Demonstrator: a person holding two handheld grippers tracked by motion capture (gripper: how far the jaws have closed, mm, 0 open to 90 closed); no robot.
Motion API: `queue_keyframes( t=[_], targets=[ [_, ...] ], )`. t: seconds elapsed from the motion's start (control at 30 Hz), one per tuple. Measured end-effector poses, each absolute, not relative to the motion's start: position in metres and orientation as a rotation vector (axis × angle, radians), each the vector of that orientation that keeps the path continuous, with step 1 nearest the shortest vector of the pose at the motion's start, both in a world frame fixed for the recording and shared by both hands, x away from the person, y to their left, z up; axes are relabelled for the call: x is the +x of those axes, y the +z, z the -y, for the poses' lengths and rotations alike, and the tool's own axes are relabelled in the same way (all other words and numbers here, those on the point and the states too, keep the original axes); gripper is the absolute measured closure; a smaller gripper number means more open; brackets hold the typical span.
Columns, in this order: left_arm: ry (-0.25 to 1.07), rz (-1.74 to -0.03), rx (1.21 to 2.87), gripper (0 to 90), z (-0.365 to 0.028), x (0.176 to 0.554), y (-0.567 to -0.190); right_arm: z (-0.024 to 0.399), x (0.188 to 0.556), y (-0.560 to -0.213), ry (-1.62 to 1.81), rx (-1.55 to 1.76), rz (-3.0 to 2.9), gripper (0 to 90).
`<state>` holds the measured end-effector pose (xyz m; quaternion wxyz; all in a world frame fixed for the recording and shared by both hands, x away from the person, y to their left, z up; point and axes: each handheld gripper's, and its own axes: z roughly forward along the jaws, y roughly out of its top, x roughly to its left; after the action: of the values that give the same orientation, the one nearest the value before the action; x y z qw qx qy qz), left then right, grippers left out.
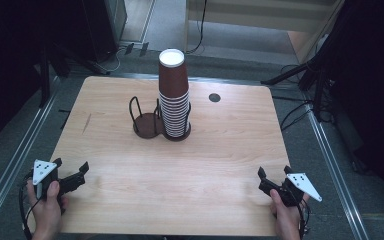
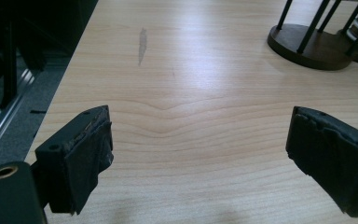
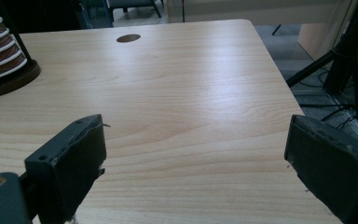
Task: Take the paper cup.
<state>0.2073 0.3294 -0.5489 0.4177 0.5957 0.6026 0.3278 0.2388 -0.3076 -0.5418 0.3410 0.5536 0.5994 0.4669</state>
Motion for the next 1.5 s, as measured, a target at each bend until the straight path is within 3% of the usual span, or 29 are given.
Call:
queue_keyframes(
  t=[0.83,1.5],
  targets=[
    [0.824,-1.511,1.516,7.6,-0.327,0.208,-0.551,0.273,0.247,-0.506,1.272,1.337,-1.589,1.8],
    [0.813,-1.515,1.514,7.6,-0.327,0.208,-0.551,0.229,0.267,-0.476,1.354,1.268,-1.630,6.7]
  ],
)
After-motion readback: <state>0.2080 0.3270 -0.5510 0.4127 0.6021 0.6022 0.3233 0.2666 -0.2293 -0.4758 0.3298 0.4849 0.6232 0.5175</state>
